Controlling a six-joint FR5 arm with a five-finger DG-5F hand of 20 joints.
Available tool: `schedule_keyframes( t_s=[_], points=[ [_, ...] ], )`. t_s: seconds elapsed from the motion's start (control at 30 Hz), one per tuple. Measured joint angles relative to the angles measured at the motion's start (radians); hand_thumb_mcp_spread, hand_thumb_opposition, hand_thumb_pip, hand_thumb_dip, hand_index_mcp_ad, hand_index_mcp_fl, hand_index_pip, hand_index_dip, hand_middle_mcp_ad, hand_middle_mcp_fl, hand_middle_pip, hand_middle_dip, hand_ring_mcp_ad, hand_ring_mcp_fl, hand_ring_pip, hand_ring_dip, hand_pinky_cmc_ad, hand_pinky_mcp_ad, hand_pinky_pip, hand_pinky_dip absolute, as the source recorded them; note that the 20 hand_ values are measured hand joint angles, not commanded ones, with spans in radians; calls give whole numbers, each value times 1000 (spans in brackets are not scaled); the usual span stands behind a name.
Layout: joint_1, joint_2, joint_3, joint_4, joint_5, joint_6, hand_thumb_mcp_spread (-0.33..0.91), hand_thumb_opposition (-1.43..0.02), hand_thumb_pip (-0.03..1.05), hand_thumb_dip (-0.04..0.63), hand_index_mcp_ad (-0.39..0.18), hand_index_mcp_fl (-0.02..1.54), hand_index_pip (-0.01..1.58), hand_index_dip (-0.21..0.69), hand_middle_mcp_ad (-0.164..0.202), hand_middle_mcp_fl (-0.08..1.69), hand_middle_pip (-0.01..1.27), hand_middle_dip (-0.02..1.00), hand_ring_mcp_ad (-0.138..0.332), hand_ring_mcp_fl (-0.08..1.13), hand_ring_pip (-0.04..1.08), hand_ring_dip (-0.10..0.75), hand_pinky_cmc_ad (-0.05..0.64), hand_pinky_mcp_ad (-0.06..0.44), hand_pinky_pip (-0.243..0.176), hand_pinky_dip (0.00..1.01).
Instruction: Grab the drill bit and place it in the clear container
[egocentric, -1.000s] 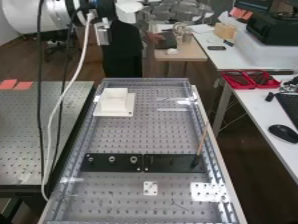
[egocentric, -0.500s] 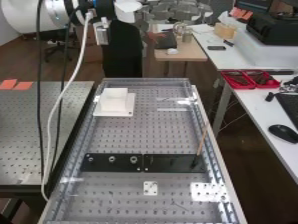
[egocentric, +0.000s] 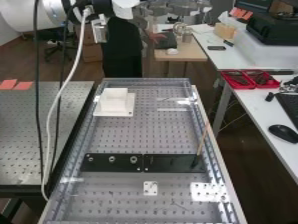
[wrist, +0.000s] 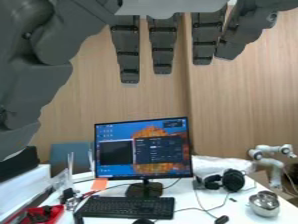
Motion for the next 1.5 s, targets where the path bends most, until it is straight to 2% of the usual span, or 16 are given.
schedule_keyframes(
  t_s=[0.8,1.3,1.5],
  points=[
    [-5,21,-10,14,5,-11,284,-672,260,70,-58,316,42,412,87,108,124,209,230,28,98,54,227,171,-115,183],
    [16,57,-33,14,33,-57,284,-672,260,51,-58,316,38,412,86,101,126,209,227,26,94,58,229,171,-115,182],
    [32,72,-63,26,51,-95,284,-670,258,51,-63,316,42,410,86,120,133,209,229,47,94,54,227,171,-112,201]
  ],
)
